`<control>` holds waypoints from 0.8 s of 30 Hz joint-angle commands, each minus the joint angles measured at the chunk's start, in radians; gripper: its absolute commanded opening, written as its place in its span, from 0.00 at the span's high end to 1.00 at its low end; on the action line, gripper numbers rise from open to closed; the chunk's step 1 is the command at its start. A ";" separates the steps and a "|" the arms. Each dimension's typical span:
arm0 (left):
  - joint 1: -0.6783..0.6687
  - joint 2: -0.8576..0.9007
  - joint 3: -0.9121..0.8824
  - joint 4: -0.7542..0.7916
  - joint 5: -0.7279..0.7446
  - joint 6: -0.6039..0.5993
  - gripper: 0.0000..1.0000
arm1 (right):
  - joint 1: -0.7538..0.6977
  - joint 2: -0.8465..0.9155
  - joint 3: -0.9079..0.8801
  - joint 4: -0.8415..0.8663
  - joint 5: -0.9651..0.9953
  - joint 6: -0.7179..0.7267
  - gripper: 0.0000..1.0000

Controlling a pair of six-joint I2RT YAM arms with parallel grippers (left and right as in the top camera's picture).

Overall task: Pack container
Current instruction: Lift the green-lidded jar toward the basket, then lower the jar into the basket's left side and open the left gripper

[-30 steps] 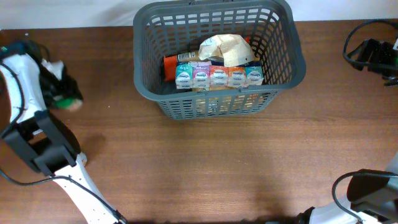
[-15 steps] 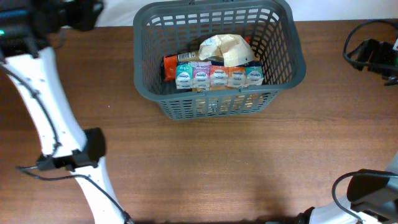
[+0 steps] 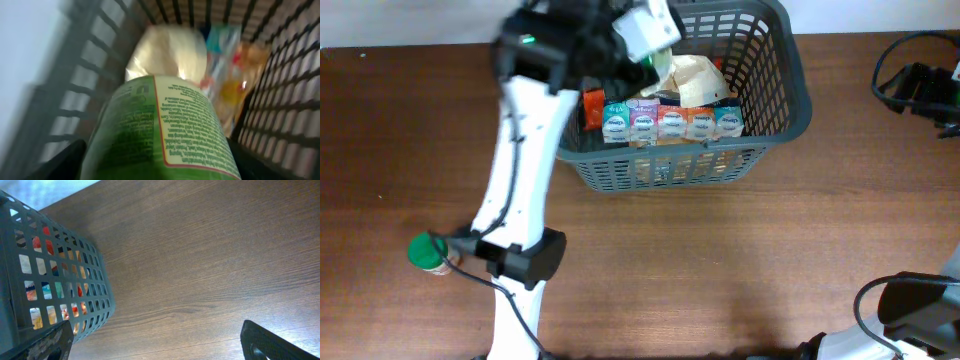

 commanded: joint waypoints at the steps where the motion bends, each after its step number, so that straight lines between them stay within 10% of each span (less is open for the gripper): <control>1: 0.016 -0.016 -0.206 0.067 -0.191 0.061 0.98 | -0.005 -0.006 -0.006 0.003 -0.012 0.005 0.01; 6: 0.050 -0.016 -0.430 0.188 -0.249 0.031 0.96 | -0.005 -0.006 -0.006 0.003 -0.012 0.005 0.01; 8: 0.062 -0.016 -0.438 0.202 -0.250 -0.032 0.59 | -0.005 -0.006 -0.006 0.003 -0.012 0.005 0.02; 10: 0.069 -0.026 -0.430 0.191 -0.283 -0.137 0.01 | -0.005 -0.006 -0.006 0.003 -0.012 0.005 0.01; 24: 0.262 -0.301 -0.246 0.029 -0.378 -0.399 0.01 | -0.005 -0.006 -0.006 0.003 -0.012 0.005 0.01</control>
